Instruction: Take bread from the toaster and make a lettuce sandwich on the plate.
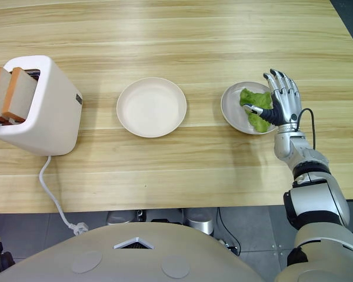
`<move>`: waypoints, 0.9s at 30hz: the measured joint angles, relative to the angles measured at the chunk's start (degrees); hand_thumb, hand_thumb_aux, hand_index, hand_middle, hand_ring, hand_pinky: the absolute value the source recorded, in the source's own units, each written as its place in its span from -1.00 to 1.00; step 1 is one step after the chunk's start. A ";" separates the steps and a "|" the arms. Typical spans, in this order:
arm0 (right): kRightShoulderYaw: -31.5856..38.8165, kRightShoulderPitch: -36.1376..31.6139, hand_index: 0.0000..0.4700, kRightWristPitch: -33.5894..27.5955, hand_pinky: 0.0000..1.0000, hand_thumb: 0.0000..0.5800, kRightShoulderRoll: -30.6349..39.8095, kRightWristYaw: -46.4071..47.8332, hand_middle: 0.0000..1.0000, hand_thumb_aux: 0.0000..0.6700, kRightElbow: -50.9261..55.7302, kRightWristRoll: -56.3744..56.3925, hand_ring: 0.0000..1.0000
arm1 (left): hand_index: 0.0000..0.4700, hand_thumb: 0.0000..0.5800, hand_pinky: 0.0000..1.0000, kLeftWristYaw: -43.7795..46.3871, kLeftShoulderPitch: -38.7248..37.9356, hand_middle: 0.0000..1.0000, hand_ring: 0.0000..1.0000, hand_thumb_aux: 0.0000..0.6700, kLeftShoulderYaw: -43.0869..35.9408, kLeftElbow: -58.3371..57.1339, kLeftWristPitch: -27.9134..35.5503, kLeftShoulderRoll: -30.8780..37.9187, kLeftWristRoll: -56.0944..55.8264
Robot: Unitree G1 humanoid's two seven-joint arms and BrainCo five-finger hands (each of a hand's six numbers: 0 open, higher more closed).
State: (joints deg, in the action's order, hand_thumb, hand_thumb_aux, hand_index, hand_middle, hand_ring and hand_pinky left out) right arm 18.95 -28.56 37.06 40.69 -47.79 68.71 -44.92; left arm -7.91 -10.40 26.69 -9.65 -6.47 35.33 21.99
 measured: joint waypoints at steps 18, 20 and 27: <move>0.55 -0.62 -1.00 -4.68 -1.00 -1.00 -2.05 7.91 -1.00 -1.00 3.26 3.36 -1.00 | -1.00 -1.00 -1.00 1.17 -1.48 -1.00 -1.00 -1.00 -2.16 3.24 1.12 0.53 1.65; 0.55 -0.62 -1.00 -4.96 -1.00 -1.00 -2.05 8.16 -1.00 -1.00 3.24 3.63 -1.00 | -1.00 -1.00 -1.00 1.27 -1.34 -1.00 -1.00 -1.00 -2.22 3.20 1.12 1.00 1.67; 0.58 -0.63 -1.00 -5.12 -1.00 -1.00 -2.05 8.42 -1.00 -1.00 3.23 3.66 -1.00 | 0.49 0.89 -1.00 1.78 -1.37 -1.00 -1.00 0.52 -2.56 2.87 1.19 1.50 1.74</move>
State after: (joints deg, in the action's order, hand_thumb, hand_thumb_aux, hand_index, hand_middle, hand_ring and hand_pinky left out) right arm 19.53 -29.19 31.94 38.64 -39.37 71.93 -41.26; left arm -6.13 -11.77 24.13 -6.78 -5.28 36.83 23.73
